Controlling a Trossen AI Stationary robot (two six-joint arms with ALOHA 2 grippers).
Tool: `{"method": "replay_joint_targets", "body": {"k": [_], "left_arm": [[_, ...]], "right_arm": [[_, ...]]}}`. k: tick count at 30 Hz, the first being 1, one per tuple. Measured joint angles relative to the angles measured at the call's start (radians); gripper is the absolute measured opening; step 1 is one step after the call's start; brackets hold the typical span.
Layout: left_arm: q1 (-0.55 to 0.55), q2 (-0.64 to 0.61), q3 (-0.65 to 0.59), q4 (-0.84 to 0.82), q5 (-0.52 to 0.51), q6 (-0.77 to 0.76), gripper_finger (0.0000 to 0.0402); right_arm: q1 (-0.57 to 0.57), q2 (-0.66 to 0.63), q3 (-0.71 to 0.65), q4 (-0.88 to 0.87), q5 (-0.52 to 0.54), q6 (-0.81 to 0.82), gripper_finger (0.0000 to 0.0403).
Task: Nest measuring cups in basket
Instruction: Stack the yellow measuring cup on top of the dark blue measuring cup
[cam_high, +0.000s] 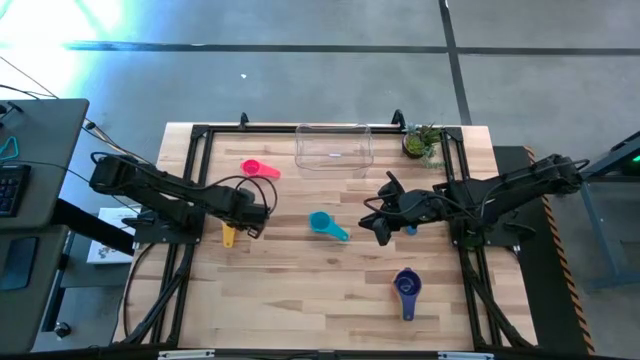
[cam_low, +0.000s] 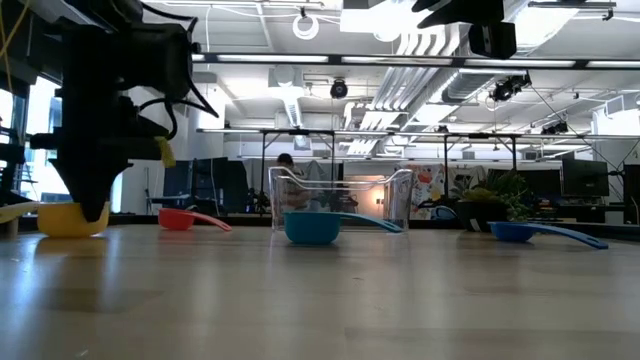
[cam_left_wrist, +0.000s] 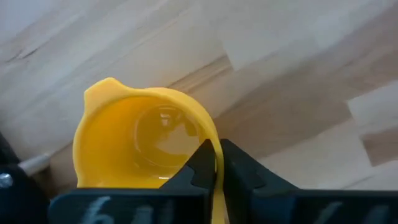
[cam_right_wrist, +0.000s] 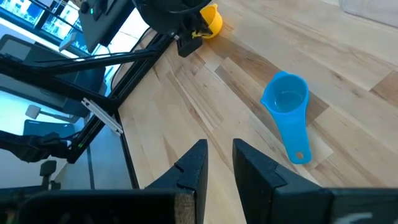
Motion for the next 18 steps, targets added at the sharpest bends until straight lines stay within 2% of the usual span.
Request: {"method": "replay_joint_targets", "body": {"k": [8,14,18], "left_arm": [[-0.009,-0.005,0.026,0.038,0.084,0.098,0.0007],[-0.053,-0.005,0.122,0.100,0.085,0.156,0.0007],[-0.083,-0.005,0.194,0.188,0.085,0.259,0.0008]], "right_arm": [[0.000,0.000,0.000,0.001,0.010,0.053,0.0067],[0.029,0.000,0.000,0.001,0.001,0.134,0.0067],[0.058,0.000,0.000,-0.002,0.015,0.191,0.0067]]}}
